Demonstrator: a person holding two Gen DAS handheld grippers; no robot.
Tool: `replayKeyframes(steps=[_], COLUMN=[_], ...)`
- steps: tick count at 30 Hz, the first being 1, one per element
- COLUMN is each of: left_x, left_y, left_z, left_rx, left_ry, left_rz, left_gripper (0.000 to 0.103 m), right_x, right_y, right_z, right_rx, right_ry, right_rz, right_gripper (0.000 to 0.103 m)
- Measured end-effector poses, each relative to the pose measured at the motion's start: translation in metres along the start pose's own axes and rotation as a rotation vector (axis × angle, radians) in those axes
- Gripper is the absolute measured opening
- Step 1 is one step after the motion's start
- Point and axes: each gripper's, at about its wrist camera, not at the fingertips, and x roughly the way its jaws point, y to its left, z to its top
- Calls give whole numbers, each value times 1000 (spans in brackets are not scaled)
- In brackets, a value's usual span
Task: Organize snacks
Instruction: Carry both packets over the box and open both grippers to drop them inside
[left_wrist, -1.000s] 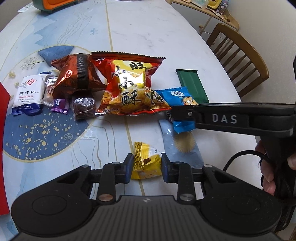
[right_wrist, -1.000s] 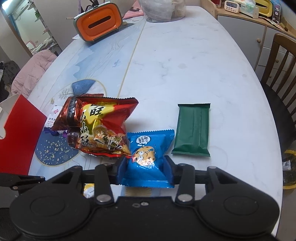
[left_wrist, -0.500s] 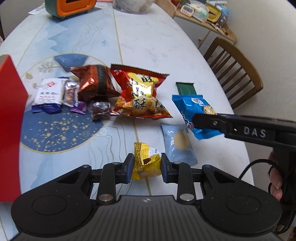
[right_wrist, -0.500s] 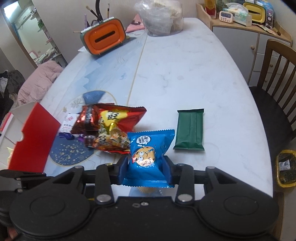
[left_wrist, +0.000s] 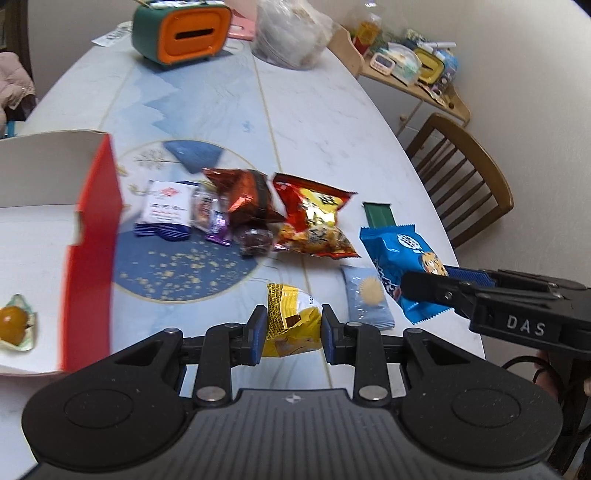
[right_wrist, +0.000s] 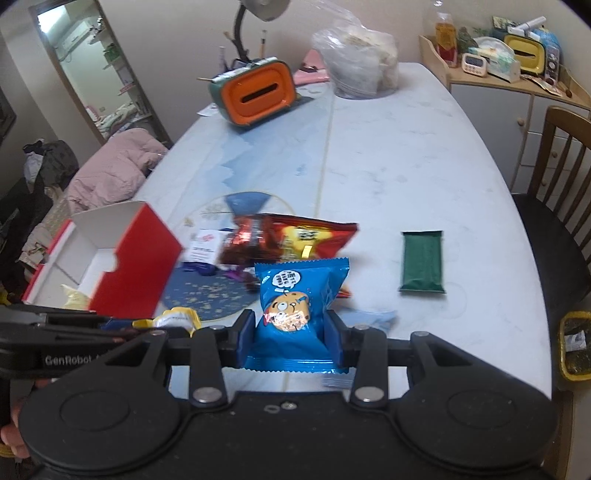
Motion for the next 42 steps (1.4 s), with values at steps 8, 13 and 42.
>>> replayKeyframes(steps=[8, 13, 42], left_x=[-35, -54, -95], left_y=[43, 71, 163], left_z=[-1, -2, -20], left_rx=[-40, -61, -82], left_ry=[-31, -51, -70], left_rz=[30, 43, 64], left_gripper=[29, 29, 29], right_x=[-4, -1, 86], right_y=[50, 83, 116], right_z=[0, 1, -98], right_rx=[-42, -69, -84], right_ry=[-21, -26, 240], right_rz=[28, 52, -32], right_gripper=[39, 38, 77])
